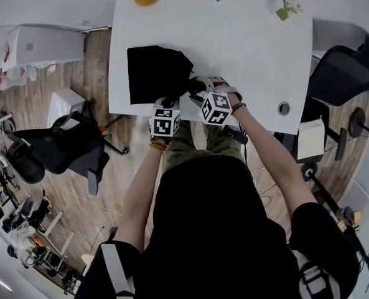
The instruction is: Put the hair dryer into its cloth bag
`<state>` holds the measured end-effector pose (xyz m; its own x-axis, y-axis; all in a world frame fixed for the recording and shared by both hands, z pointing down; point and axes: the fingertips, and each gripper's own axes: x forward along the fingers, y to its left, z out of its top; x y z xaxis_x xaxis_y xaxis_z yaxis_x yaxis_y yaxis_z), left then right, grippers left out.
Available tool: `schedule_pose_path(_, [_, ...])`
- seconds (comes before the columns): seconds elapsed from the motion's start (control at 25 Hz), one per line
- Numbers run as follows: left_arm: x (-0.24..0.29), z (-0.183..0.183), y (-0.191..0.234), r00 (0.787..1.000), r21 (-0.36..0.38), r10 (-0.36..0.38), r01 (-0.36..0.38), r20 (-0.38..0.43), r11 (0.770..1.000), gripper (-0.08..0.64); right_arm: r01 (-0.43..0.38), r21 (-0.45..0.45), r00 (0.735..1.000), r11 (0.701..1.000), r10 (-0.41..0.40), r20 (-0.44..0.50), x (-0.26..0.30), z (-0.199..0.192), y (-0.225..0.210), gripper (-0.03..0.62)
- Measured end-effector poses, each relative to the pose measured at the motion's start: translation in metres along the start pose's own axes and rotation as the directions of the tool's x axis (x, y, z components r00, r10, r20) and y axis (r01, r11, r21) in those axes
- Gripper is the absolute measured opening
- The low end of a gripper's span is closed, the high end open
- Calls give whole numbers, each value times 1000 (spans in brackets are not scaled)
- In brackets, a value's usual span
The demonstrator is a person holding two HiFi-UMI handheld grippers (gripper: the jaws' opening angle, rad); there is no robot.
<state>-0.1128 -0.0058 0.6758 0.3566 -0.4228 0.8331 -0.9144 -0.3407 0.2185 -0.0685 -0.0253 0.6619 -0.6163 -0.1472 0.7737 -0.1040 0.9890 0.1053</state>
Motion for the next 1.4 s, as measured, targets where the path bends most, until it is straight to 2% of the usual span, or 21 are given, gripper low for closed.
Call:
schedule_pose_path(0.12, [-12, 15, -15, 997, -9, -66, 66, 47, 998, 23, 8, 39, 1000, 999, -8, 16, -3, 9, -3, 279])
schedule_pose_path(0.2, [-21, 25, -29, 988, 8, -140, 140, 68, 990, 23, 3, 81, 1000, 997, -5, 24, -3, 13, -6, 276])
schedule_pose_path(0.28, [-28, 36, -47, 973, 59, -219, 215, 76, 975, 23, 3, 114, 1000, 993, -6, 23, -1, 17, -10, 275])
schedule_pose_path(0.4, [-37, 51, -65, 957, 124, -283, 273, 71, 954, 23, 14, 141, 999, 990, -18, 27, 4, 21, -13, 275])
schedule_pose_path(0.56, [-51, 60, -70, 938, 82, -337, 331, 84, 940, 23, -1, 184, 997, 983, -13, 78, 7, 17, -10, 276])
schedule_pose_path(0.84, [-60, 43, -60, 950, 75, -309, 306, 32, 949, 33, -44, 109, 996, 993, 35, 80, -13, -16, 3, 278])
schedule_pose_path(0.88, [-61, 45, -59, 955, 83, -294, 291, 32, 953, 78, -41, 104, 997, 994, 34, 67, -15, -23, 3, 279])
schedule_pose_path(0.92, [-61, 49, -57, 960, 94, -278, 274, 34, 957, 153, -38, 102, 998, 994, 33, 52, -16, -30, 3, 279])
schedule_pose_path(1.04, [-55, 65, -56, 973, 151, -230, 223, 32, 963, 221, -27, 107, 999, 994, 25, 20, -13, -40, 3, 281])
schedule_pose_path(1.12, [-42, 74, -57, 980, 190, -198, 191, 17, 963, 235, 0, 112, 1000, 994, 0, 2, -7, -39, 0, 279])
schedule_pose_path(1.2, [-25, 78, -54, 988, 212, -156, 153, -6, 965, 233, 20, 123, 1000, 992, -19, -7, 1, -35, -2, 259])
schedule_pose_path(1.24, [-18, 77, -51, 991, 219, -132, 131, -14, 967, 180, 20, 130, 1000, 991, -19, -8, 4, -32, -2, 194])
schedule_pose_path(1.32, [-12, 73, -46, 994, 216, -104, 106, -19, 971, 58, 5, 149, 1000, 989, -5, -1, 7, -26, 1, 189])
schedule_pose_path(1.4, [-16, 66, -48, 991, 189, -132, 134, -24, 973, 35, -4, 177, 1000, 984, -1, 30, 7, -14, 1, 187])
